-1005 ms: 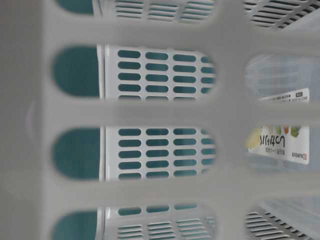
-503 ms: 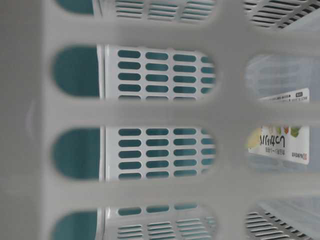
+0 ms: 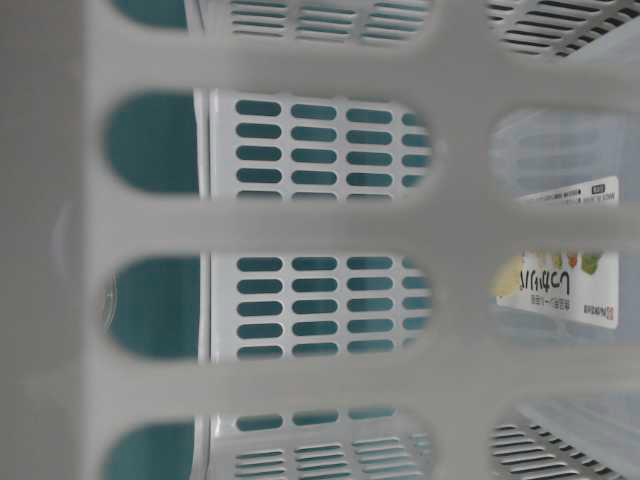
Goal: Pick up the tape dispenser from the shopping basket with the left arm.
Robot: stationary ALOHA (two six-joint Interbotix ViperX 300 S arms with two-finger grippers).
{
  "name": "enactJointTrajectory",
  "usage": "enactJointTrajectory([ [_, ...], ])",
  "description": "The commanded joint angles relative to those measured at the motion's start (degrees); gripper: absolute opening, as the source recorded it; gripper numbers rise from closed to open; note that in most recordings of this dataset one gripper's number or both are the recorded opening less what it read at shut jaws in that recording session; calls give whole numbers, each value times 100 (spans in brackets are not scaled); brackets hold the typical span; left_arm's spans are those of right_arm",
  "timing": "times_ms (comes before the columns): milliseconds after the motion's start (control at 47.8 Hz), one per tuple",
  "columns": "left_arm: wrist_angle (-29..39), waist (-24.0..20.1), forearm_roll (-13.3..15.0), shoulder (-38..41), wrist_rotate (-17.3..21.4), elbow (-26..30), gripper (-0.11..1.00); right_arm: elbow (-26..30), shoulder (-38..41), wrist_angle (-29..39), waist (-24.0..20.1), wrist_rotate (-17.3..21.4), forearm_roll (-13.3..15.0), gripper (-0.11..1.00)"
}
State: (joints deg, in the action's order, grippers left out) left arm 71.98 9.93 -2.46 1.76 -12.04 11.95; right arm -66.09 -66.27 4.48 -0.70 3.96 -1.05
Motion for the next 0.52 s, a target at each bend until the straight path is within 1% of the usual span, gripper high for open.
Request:
enactJointTrajectory([
  [0,-53,9,-18,-185,9,53,30,53,9,114,0,-9,0,70],
  [188,-97,9,-18,-176,9,53,30,35,-70,422,18,0,0,70],
  [503,-176,35,-18,-167,9,88,30,35,-281,448,26,-35,0,70],
])
